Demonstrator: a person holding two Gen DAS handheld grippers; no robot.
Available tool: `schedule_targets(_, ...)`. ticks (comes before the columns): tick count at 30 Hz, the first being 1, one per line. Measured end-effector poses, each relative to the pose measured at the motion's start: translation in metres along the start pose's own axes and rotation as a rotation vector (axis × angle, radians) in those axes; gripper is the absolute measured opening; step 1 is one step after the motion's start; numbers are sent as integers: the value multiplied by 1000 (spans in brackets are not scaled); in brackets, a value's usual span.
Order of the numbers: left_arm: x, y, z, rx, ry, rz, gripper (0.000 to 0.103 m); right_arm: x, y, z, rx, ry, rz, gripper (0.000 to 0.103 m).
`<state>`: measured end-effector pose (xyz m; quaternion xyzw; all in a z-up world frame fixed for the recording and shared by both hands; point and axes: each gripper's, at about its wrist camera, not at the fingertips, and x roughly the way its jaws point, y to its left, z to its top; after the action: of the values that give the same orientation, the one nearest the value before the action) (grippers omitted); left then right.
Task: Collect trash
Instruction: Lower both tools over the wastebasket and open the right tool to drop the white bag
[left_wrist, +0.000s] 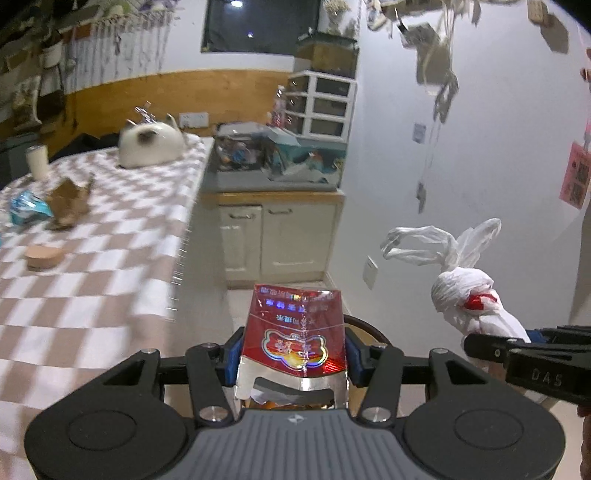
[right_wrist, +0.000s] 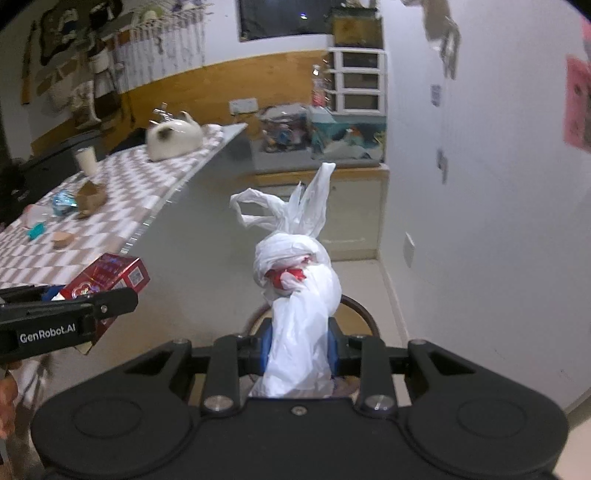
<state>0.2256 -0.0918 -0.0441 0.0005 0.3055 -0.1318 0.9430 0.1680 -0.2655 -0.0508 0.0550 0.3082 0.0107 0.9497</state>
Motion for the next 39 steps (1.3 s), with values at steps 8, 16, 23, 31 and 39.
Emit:
schedule_targets(8, 76, -36, -3, -37, 62, -45, 53, 46, -46, -5, 54, 64, -35, 29)
schedule_targets(16, 160, -34, -11, -118, 135, -38, 53, 121, -71, -8, 91, 142, -42, 29)
schedule_targets(23, 236, -12, -30, -154, 202, -24, 53, 189, -74, -18, 92, 202, -26, 30)
schedule_targets(31, 295, 3, -55, -115, 241, -69, 53, 272, -63, -47, 106, 298, -56, 30)
schedule_targets(39, 310, 22, -73, -117, 242, -80, 53, 311, -57, -63, 75, 347, -111, 34)
